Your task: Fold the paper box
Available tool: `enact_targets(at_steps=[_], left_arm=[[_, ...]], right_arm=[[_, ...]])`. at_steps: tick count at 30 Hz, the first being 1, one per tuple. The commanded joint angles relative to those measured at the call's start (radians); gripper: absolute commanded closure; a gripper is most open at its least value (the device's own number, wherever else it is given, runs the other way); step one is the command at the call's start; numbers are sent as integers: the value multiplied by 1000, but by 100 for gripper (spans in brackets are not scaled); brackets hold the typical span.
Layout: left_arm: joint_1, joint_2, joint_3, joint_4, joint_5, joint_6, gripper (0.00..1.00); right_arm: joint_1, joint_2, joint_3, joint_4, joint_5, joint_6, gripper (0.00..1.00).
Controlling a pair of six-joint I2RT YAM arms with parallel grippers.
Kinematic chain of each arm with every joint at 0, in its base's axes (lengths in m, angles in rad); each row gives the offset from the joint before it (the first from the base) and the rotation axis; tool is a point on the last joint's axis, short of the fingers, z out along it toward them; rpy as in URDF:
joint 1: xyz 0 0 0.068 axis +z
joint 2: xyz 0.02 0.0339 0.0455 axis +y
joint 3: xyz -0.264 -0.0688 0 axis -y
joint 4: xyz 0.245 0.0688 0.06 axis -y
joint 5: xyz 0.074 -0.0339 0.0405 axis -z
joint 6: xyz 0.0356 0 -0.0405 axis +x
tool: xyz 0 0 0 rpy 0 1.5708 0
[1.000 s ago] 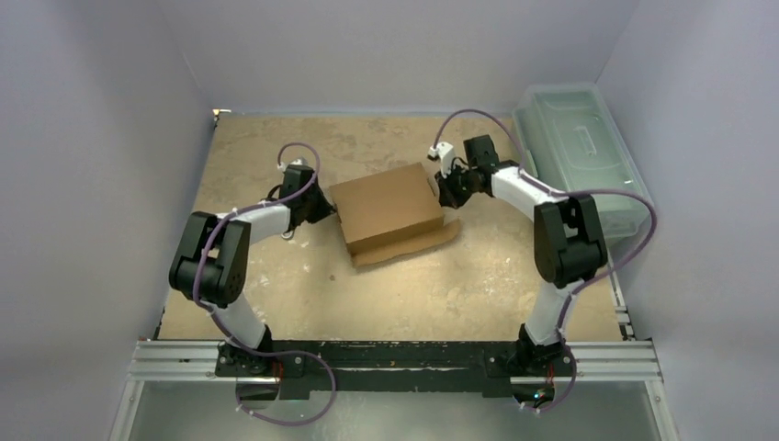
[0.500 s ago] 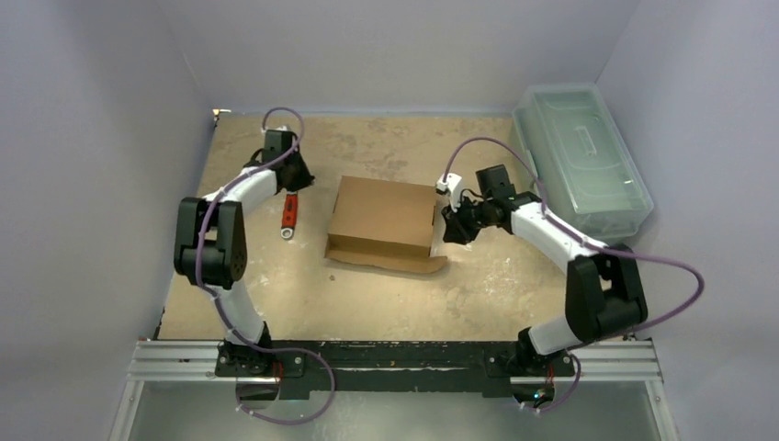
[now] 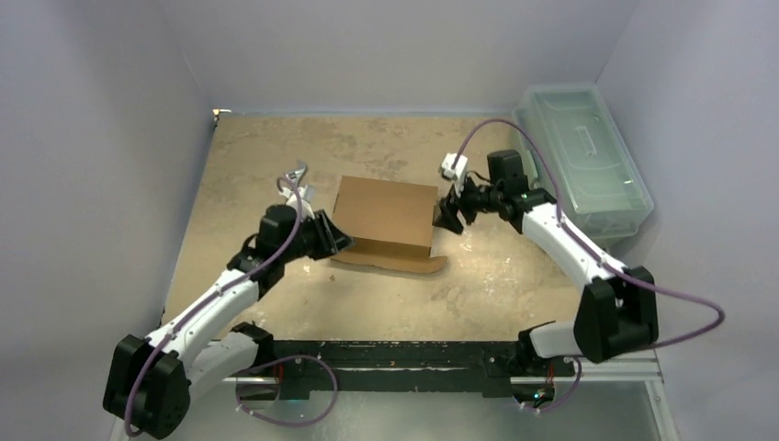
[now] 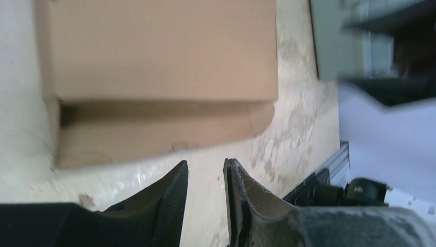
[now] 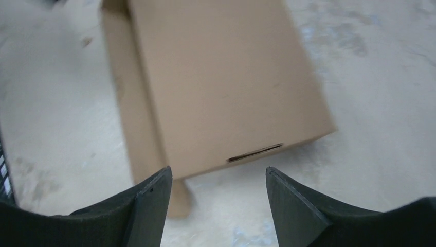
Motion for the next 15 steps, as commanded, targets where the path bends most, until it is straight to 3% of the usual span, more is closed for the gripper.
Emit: enact_targets(at_steps=[1,4,9,15], left_arm=[[-114,-59,-73,80,-104,-218,73],[-138,5,-76,140,-138,-269,75],[-159,162,-33,222,-156,-284,75],[-162,299,4,278,-155,-296,75]], right_arm=[[-42,175,209,264,141,364,31],[-85,372,377,244,18,488,26],[-106,627,642,98,-66,518,23],[-111,744,722,59,-95,526,22]])
